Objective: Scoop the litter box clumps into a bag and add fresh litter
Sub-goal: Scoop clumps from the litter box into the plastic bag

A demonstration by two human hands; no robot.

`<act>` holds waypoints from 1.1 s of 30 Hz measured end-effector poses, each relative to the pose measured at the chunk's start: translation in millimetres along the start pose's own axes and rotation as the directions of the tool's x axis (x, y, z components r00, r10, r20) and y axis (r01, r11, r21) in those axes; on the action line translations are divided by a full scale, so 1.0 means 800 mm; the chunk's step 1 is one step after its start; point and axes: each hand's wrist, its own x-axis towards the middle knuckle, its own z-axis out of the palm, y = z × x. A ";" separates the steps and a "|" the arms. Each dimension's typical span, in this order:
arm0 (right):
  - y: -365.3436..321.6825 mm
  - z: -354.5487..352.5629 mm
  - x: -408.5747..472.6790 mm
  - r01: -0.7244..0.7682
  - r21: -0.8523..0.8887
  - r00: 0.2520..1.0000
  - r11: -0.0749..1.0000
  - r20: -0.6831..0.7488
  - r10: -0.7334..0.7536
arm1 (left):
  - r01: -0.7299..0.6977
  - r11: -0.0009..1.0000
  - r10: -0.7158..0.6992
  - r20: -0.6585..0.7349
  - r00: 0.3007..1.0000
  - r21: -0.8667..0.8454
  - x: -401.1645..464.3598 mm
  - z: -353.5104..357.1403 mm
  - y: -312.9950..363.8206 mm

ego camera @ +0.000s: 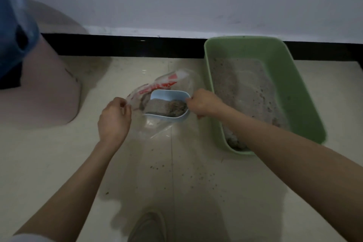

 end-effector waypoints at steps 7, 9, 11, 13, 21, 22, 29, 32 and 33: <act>-0.044 0.011 0.001 0.075 -0.276 0.993 0.958 -0.070 -0.098 | 0.064 0.995 -0.066 -0.018 0.998 -0.080 0.007 -0.006 0.001; -0.046 0.003 -0.004 0.113 -0.345 0.988 0.932 -0.061 -0.142 | 0.059 0.993 -0.062 -0.024 0.998 -0.106 0.009 -0.008 0.001; -0.045 -0.005 -0.011 0.149 -0.406 0.978 0.902 -0.072 -0.194 | 0.063 0.991 -0.067 -0.028 0.997 -0.121 0.011 -0.009 0.003; -0.038 -0.015 -0.019 0.161 -0.427 0.969 0.890 -0.102 -0.224 | 0.074 0.989 -0.079 -0.034 0.996 -0.129 0.011 -0.009 0.005; 0.059 -0.082 -0.065 0.071 -0.088 0.984 0.994 -0.154 -0.084 | -0.164 0.968 0.152 -0.078 0.985 -0.192 -0.011 0.003 0.036; 0.076 -0.092 -0.073 0.031 -0.042 0.986 0.999 -0.160 -0.038 | -0.227 0.957 0.214 -0.088 0.973 -0.181 -0.016 0.007 0.044; 0.196 -0.136 -0.105 -0.217 0.119 0.957 0.969 -0.170 0.235 | -0.513 0.837 0.530 0.048 0.847 -0.190 -0.049 0.051 0.115; 0.242 -0.146 -0.098 -0.313 -0.061 0.939 0.948 -0.168 0.300 | -0.439 0.864 0.494 0.247 0.833 -0.247 -0.073 0.077 0.149; 0.256 -0.147 -0.094 -0.336 -0.133 0.934 0.932 -0.177 0.312 | -0.394 0.885 0.458 0.316 0.831 -0.247 -0.078 0.088 0.158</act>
